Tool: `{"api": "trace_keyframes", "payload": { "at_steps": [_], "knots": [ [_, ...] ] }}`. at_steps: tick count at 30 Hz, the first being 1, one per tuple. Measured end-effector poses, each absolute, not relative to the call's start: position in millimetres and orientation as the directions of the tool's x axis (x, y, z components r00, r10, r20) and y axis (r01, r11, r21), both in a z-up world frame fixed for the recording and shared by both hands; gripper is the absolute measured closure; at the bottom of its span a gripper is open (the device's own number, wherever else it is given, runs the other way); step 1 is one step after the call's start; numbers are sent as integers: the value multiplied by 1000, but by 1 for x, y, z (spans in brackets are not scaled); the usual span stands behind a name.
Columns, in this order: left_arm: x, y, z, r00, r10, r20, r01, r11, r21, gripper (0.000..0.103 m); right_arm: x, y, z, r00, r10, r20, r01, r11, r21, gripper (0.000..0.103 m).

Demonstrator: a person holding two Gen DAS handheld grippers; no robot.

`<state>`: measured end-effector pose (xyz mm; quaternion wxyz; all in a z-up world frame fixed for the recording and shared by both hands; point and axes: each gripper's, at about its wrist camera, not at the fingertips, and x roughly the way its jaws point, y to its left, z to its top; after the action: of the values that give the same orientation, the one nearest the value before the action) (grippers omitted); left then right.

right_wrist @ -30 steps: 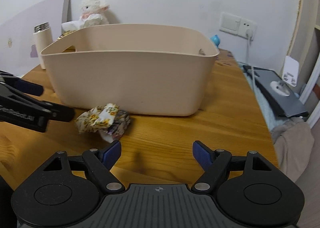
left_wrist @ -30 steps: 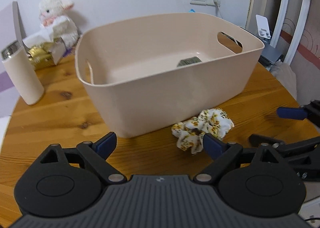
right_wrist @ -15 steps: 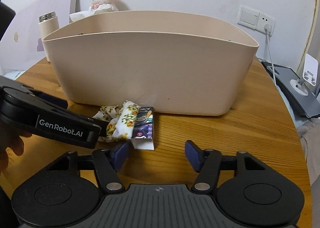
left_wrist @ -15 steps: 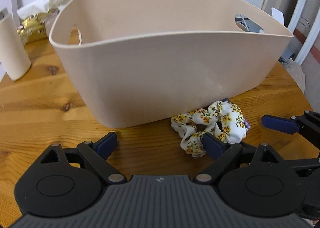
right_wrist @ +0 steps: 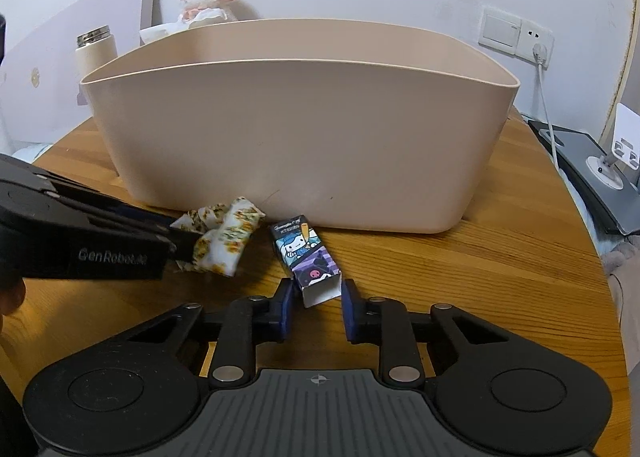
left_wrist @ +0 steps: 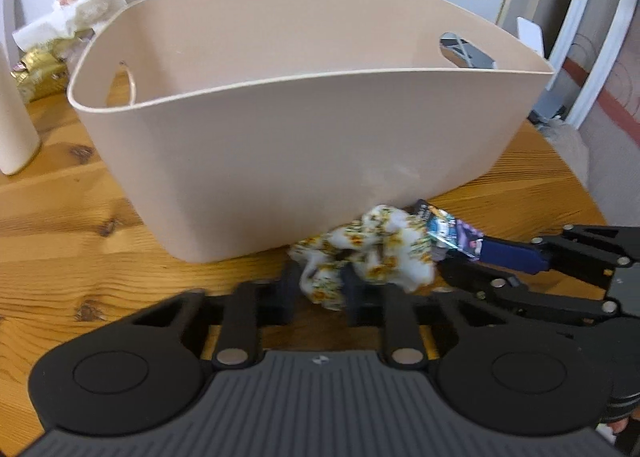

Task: Organize objects
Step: 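Grasp the floral scrunchie with the left tool while the right tool grasps the purple snack box, then lift both items into the beige bin and open both tools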

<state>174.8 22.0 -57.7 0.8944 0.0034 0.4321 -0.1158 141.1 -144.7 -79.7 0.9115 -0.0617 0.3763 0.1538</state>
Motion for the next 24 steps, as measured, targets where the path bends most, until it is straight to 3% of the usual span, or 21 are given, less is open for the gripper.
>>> {"api": "trace_keyframes", "payload": {
  "at_steps": [7,24],
  "knots": [
    [162,23,-57,591,-211,-779,217,971,-98,98,131,-142,-75,671,233,-704,-353,935,-27,82],
    [126,36,-26,640,-207,-739,225,971,-78,99,103,-157,-38,735,230,-638,-349,935,-65,82]
  ]
}}
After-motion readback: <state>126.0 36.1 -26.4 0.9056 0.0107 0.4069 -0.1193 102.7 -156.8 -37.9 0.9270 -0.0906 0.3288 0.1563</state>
